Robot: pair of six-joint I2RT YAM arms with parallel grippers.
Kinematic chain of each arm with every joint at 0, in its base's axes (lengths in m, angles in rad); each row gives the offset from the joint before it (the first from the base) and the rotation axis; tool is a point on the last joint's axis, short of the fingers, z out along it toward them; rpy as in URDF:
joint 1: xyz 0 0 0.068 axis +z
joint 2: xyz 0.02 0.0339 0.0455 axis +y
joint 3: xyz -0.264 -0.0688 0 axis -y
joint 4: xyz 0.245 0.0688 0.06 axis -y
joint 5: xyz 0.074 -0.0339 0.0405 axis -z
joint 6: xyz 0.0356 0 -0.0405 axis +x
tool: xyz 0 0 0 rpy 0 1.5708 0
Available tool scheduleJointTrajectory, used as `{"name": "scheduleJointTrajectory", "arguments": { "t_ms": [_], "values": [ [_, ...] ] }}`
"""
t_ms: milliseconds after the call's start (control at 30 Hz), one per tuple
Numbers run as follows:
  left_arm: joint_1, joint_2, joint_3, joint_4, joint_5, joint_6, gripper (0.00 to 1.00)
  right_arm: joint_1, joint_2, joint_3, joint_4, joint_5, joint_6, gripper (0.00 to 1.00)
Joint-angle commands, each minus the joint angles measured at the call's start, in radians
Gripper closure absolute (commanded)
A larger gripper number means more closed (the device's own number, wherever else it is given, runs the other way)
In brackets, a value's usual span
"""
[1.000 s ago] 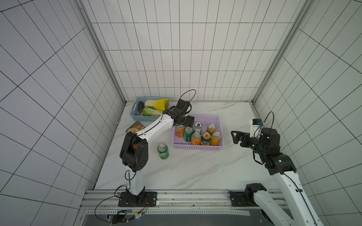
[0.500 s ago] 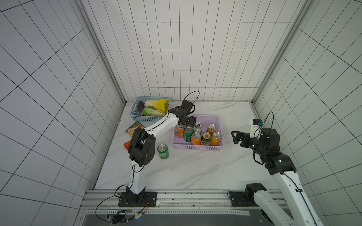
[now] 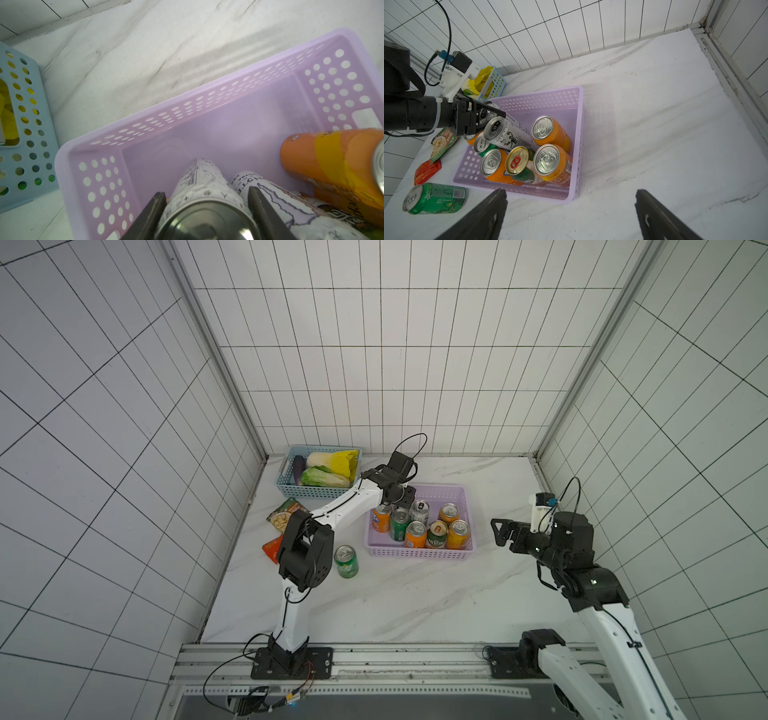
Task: Take out the drinks from the basket
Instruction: Pick up the drink from the basket.
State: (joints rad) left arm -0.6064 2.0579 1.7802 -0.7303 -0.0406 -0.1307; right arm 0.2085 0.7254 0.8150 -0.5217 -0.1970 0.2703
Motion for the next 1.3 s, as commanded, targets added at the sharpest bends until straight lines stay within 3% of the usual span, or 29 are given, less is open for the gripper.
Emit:
{"name": "scheduleJointTrajectory", "arguments": {
  "t_ms": [0, 500, 1267],
  "values": [
    [-0.013, -0.035, 0.028, -0.009, -0.037, 0.003, 0.52, -0.014, -0.006, -0.007, 0.001, 0.014, -0.011, 0.00],
    [-0.021, -0.201, 0.018, -0.009, -0.103, -0.029, 0.57, -0.015, -0.009, 0.013, -0.002, 0.008, -0.020, 0.01],
    [-0.076, -0.628, -0.214, 0.074, -0.126, -0.068, 0.57, -0.015, 0.003, 0.021, 0.002, -0.027, -0.025, 0.01]
  ]
}}
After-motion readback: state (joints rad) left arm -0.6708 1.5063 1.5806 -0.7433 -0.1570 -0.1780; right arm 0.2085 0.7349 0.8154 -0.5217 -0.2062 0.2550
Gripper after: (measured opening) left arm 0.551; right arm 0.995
